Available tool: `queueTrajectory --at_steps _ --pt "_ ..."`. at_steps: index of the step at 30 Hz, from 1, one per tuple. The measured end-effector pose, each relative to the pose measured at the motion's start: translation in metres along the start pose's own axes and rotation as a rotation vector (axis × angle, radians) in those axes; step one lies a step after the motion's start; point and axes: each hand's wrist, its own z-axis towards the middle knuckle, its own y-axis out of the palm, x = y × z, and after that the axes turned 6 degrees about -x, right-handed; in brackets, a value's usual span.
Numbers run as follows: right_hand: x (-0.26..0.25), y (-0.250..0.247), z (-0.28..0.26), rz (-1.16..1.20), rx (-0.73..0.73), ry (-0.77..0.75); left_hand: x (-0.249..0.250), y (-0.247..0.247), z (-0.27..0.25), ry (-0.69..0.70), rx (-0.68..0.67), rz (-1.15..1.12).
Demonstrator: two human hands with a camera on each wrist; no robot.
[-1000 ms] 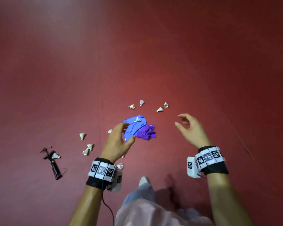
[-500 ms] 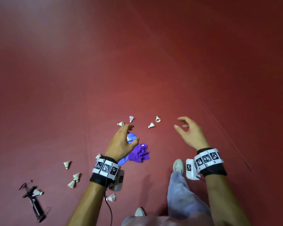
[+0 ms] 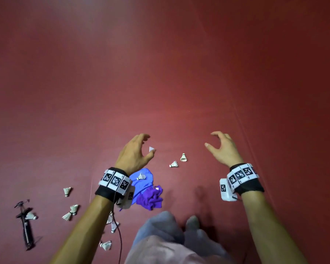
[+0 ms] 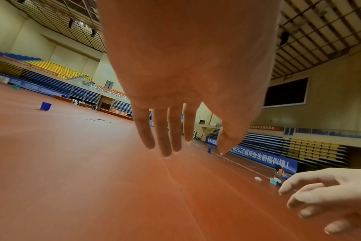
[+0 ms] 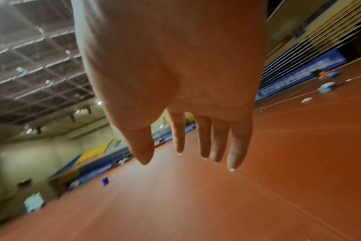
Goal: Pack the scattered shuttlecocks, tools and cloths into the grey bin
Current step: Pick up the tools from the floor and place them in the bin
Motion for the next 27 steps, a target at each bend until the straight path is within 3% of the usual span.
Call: queueTrajectory --at_steps 7,11,14,17,21,27 --pt "0.051 0.043 0.14 -0.168 -0.357 0.103 -0.05 0.04 0.151 -0.064 -0.154 0.075" --pt "0.099 0.072 0.21 -0.206 -0.457 0.175 -0.095 0.105 0.255 -0.07 -0.363 0.215" --pt "0.152 0.099 0.262 -0.293 -0.57 0.25 -0.134 0.171 0.304 -0.074 -0.572 0.427" --pt "0.202 0.133 0.303 -0.409 -0.66 0.289 -0.174 0.243 0.323 -0.125 -0.748 0.592" --pt "0.258 0.186 0.349 -0.488 -0.765 0.303 -0.22 0.341 0.33 -0.227 -0.88 0.57" --pt "0.36 0.3 0.42 -0.463 -0.866 0.246 -0.291 0.481 0.338 -0.241 -0.94 0.488"
